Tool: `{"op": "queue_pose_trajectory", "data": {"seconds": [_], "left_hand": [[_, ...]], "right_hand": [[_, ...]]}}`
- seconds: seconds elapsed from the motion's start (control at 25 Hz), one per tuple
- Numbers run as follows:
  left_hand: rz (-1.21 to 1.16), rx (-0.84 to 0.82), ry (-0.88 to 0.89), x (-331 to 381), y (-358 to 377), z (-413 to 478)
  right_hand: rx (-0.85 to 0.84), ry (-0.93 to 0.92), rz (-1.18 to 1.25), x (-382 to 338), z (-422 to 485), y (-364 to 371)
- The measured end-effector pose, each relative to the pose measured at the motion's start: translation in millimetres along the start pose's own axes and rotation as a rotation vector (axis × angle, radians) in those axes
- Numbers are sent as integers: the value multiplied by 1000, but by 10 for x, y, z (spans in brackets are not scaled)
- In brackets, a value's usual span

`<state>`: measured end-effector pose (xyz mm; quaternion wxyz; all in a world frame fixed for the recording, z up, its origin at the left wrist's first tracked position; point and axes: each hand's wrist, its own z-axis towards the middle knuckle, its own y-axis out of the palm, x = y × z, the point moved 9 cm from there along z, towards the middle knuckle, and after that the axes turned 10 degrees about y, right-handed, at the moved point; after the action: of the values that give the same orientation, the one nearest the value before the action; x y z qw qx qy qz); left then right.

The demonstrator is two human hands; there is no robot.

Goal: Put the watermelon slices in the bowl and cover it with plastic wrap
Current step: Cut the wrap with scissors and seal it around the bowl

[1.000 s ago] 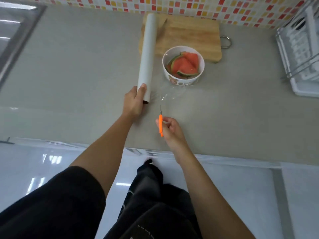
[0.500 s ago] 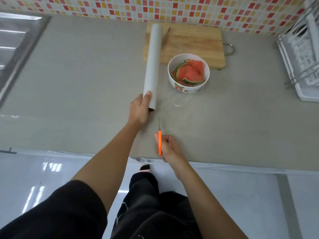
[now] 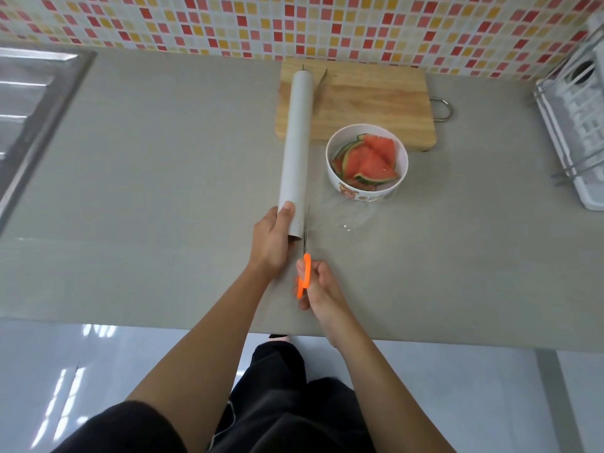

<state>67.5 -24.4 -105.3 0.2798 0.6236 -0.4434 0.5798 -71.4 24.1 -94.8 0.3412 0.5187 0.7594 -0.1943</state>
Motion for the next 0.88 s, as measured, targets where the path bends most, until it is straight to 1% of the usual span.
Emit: {"op": "queue_pose_trajectory", "data": {"seconds": [0.2,0.44,0.64,0.8,0.88], "left_hand": [[-15,-3,1,18,1,-22],[-37,-19,-3,6,7,-23],[-57,-35,-12,3,11,-26],[-35,-42,36,58,-3,-53],[-51,-55,21,43,11,-68]], "right_hand": [[12,-29,31,-50,70,-2],[-10,-118,85,-38,117,-28],[-26,-88,46,-33,141,-17],[-4,-78,42,-180,217,-50],[-14,-85,38,-270,263,-68]]}}
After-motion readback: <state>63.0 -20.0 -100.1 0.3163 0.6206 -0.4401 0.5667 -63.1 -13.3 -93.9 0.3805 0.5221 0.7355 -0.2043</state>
